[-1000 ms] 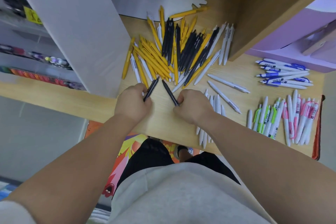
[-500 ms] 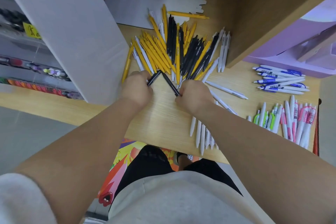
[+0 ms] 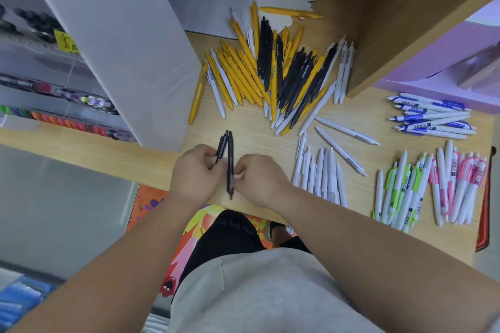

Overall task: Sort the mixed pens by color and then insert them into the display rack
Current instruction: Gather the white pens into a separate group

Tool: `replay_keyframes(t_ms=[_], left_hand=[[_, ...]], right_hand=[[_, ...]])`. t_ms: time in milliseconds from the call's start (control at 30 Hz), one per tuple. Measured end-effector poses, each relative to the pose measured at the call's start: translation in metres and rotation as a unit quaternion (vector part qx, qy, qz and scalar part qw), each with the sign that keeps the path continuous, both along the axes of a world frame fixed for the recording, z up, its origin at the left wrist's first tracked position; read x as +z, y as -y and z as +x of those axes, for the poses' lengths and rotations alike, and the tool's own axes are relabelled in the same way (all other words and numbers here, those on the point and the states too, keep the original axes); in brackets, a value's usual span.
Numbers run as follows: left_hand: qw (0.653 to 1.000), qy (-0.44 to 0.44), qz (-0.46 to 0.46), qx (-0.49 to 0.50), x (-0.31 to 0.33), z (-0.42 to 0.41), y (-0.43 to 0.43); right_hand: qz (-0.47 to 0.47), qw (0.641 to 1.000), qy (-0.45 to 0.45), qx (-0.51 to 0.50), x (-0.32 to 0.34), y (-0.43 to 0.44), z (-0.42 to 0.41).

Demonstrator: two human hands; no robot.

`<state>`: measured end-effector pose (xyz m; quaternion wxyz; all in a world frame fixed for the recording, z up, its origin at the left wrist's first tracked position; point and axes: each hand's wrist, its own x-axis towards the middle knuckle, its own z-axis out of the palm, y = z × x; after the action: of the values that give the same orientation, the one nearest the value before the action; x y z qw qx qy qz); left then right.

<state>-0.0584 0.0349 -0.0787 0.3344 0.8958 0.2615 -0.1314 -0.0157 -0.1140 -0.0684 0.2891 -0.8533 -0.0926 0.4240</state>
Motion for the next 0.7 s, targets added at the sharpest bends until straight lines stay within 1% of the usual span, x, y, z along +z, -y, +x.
replay_keyframes(t_ms=[67,100,167,200,267,333,433,500,600,700], left_hand=[[1.000,0.011,0.008,-0.007,-0.002,0.001,0.004],[1.000,0.014,0.016,-0.019,-0.002,0.003,0.006],[0.998,0.013,0.033,-0.043,-0.003,0.008,0.007],[0.998,0.012,0.039,-0.052,-0.003,0.011,0.008],[0.997,0.018,0.048,-0.059,-0.002,0.016,0.006],[0.997,0.021,0.058,-0.051,0.000,0.020,0.001],[0.997,0.007,0.073,-0.040,0.001,0.021,-0.007],[0.995,0.004,0.088,-0.041,0.002,0.021,-0.006],[0.993,0.029,0.103,-0.052,0.009,0.020,0.009],[0.990,0.051,0.079,-0.102,0.019,0.021,0.043]], right_hand=[[0.038,0.999,-0.025,0.030,0.002,0.000,-0.004],[0.035,0.998,-0.025,0.045,0.002,0.004,-0.004],[0.001,0.999,0.007,0.047,0.004,0.017,0.001],[-0.021,0.998,0.037,0.035,0.006,0.026,0.005],[-0.049,0.993,0.104,-0.006,0.011,0.048,0.013],[-0.064,0.984,0.151,-0.070,0.016,0.074,0.020],[-0.084,0.951,0.236,-0.179,0.013,0.119,0.028],[-0.107,0.931,0.281,-0.207,0.006,0.145,0.033],[-0.173,0.924,0.295,-0.170,-0.001,0.169,0.040],[-0.240,0.922,0.285,-0.104,-0.003,0.180,0.046]])
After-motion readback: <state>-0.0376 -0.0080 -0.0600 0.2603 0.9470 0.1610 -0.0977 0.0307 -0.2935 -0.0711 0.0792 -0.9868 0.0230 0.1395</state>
